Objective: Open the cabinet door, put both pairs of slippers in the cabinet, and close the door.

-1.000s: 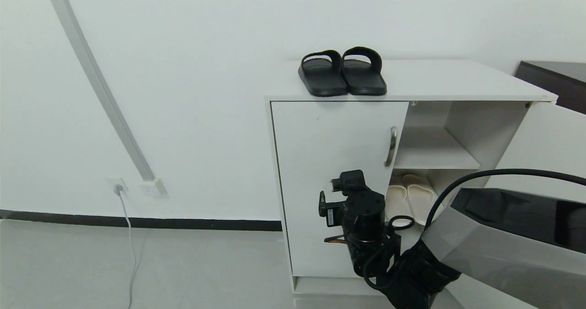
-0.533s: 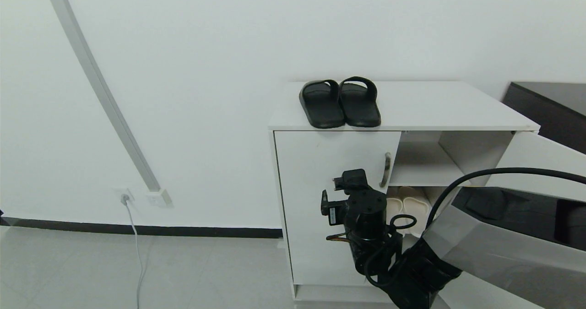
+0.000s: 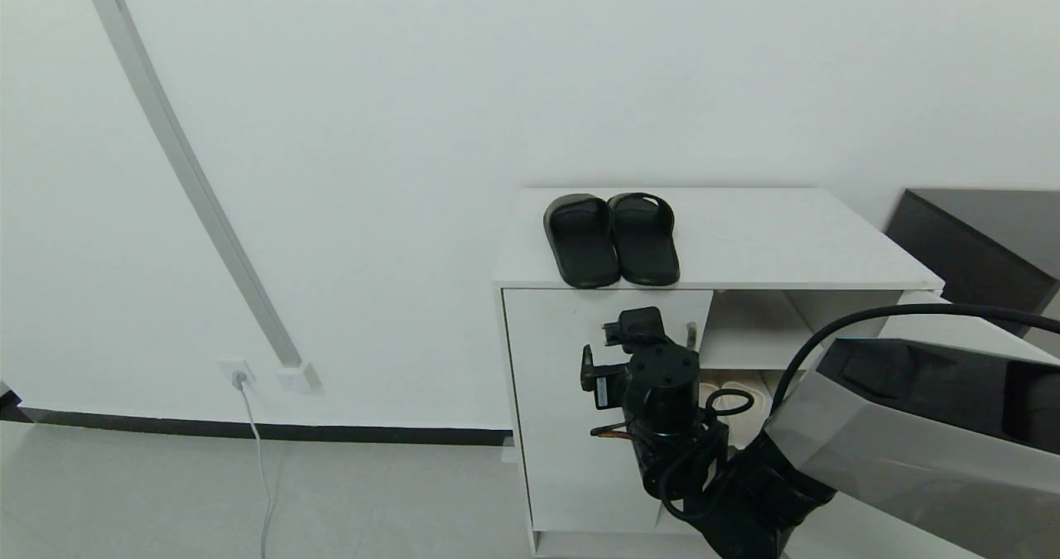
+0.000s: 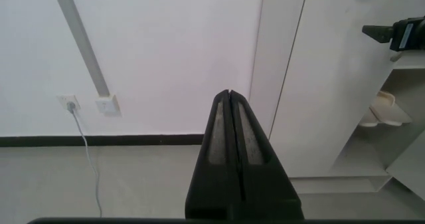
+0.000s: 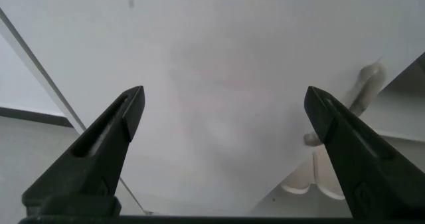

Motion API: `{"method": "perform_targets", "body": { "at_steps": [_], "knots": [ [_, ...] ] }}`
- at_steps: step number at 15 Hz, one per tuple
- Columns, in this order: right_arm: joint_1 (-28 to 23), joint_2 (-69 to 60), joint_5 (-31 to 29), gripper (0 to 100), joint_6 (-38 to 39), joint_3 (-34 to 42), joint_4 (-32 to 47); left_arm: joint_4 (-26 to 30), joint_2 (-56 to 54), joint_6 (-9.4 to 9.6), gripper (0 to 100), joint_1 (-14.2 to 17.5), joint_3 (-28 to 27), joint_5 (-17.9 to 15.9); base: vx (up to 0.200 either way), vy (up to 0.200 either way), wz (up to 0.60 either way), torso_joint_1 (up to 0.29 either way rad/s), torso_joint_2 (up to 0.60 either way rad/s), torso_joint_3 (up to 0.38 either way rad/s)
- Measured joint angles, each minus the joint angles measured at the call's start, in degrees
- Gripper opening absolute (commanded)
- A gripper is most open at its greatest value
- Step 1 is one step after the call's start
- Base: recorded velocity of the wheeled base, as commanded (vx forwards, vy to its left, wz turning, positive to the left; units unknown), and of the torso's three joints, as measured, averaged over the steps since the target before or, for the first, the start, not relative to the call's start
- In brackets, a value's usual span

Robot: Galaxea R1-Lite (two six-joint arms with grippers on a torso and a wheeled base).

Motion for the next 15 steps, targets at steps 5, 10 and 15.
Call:
{"method": "perform_targets", "body": {
  "at_steps": [5,10,15],
  "knots": [
    [0.0,0.0,-0.1,100,0.0,0.0,-0.1,0.0,0.0,-0.09,0,0.0,0.0,0.0,0.0,0.0,0.0,0.255,-0.58,-0.328],
    [-0.8,-0.2,0.5,100,-4.0,0.0,-4.9,0.0,0.0,-0.16,0,0.0,0.0,0.0,0.0,0.0,0.0,0.155,-0.33,-0.184],
    [-2.5,-2.1,0.7,100,-4.3,-2.9,1.4,0.0,0.0,-0.11,0,0.0,0.0,-0.1,0.0,0.0,0.0,0.0,0.0,0.0]
  ]
}}
